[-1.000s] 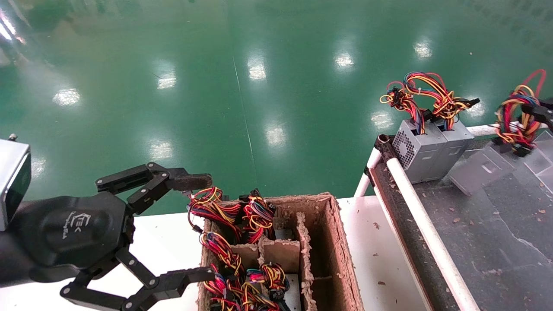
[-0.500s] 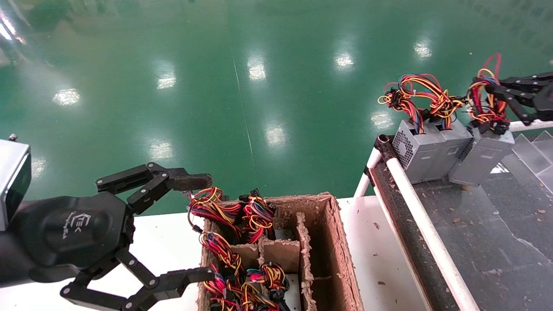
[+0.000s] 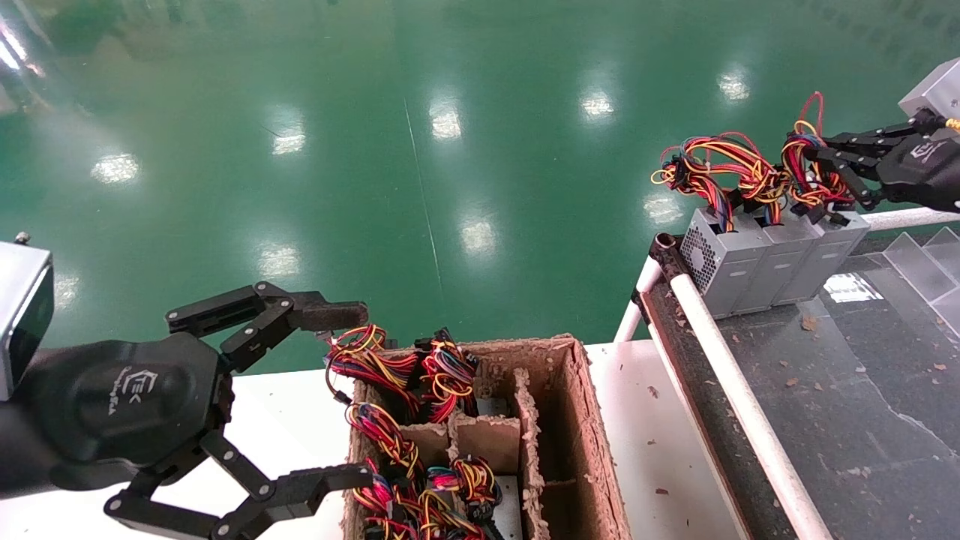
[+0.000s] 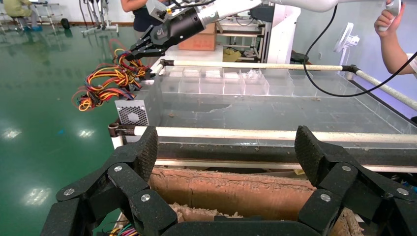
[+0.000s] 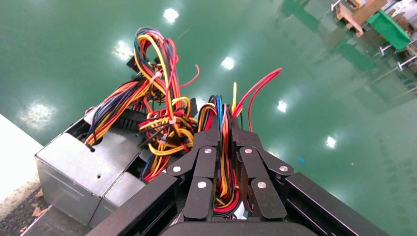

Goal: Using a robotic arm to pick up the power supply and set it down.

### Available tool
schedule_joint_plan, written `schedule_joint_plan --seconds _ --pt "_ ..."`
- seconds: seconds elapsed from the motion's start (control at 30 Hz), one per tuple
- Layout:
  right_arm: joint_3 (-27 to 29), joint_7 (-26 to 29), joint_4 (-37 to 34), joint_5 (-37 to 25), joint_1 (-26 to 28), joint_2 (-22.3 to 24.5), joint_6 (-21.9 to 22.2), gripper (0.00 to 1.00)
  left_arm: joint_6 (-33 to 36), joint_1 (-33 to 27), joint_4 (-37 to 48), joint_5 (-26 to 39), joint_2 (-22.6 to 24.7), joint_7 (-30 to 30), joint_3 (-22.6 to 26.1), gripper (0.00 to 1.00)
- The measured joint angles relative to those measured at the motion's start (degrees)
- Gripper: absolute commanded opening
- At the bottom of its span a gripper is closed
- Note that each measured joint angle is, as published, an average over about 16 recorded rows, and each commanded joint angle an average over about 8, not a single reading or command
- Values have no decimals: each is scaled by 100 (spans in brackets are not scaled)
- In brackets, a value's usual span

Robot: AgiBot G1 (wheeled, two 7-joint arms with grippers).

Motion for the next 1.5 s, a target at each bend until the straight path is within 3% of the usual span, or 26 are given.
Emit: schedule_joint_plan --seconds 0.6,0.93,1.2,1.5 --pt "-75 -456 -861 -110 474 15 -415 100 -1 0 0 -1 -1 1 2 100" --pt "250 -868 -930 370 465 189 -638 100 -2 0 0 -2 -1 1 2 100" --pt "537 -863 -648 895 167 303 -847 100 -3 0 2 -2 -1 2 2 100" --pt "667 -383 214 1354 -421 408 -1102 100 -4 -1 3 -3 -2 3 3 100"
